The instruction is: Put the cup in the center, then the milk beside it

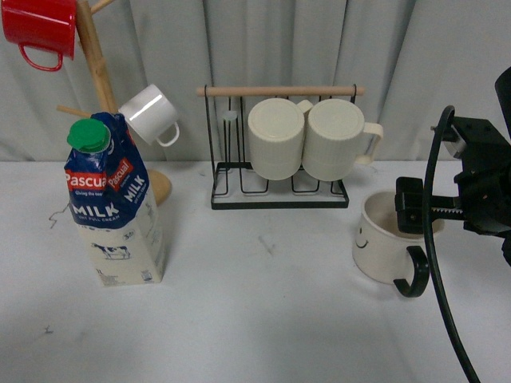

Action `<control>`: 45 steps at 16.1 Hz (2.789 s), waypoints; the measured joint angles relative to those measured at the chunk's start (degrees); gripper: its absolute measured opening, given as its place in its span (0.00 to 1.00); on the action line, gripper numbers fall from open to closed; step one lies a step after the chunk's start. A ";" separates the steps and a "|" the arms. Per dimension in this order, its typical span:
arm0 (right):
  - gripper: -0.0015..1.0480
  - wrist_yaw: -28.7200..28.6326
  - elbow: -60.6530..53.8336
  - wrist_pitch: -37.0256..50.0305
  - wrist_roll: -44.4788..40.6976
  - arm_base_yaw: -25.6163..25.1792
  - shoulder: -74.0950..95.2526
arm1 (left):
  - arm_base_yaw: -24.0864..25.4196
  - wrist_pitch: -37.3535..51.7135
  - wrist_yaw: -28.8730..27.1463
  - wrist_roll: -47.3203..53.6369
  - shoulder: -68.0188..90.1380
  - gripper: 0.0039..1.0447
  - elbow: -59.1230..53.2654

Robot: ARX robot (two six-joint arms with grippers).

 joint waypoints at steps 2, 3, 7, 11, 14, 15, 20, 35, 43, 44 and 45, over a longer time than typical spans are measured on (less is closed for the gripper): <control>0.66 0.37 -0.13 0.68 -0.02 -0.02 0.22 | 0.00 0.00 0.00 0.00 0.00 0.94 0.00; 0.56 0.44 -0.15 0.87 -0.02 -0.02 0.24 | 0.00 0.00 0.00 0.00 0.00 0.94 0.00; 0.13 0.61 -0.15 0.55 -0.02 0.63 0.04 | 0.00 0.00 0.00 0.00 0.00 0.94 0.00; 0.03 0.39 -0.39 -2.08 1.09 5.14 -4.87 | 0.00 0.00 0.00 0.00 0.00 0.94 0.00; 0.03 2.32 2.84 -5.70 3.06 10.16 -4.44 | 0.00 -0.02 0.00 0.00 0.00 0.94 0.00; 0.03 3.30 4.72 -6.29 3.96 11.69 -3.02 | 0.00 0.00 0.00 0.00 0.00 0.94 0.00; 0.03 5.27 8.48 -9.27 7.37 14.73 2.14 | 0.00 -0.02 0.00 0.00 0.00 0.94 0.00; 0.96 -0.87 2.58 -1.88 2.25 13.44 -11.82 | 0.00 0.00 0.00 0.00 0.00 0.94 0.00; 0.27 13.20 -37.88 42.80 -7.80 6.54 -43.91 | 0.00 0.00 0.00 0.00 0.00 0.94 0.00; 0.23 12.76 -39.04 42.99 -7.87 6.16 -44.61 | 0.00 0.00 0.02 0.00 0.00 0.94 0.00; 0.17 11.76 -41.05 43.23 -8.13 5.55 -46.14 | 0.00 -0.02 0.00 0.00 0.00 0.94 0.00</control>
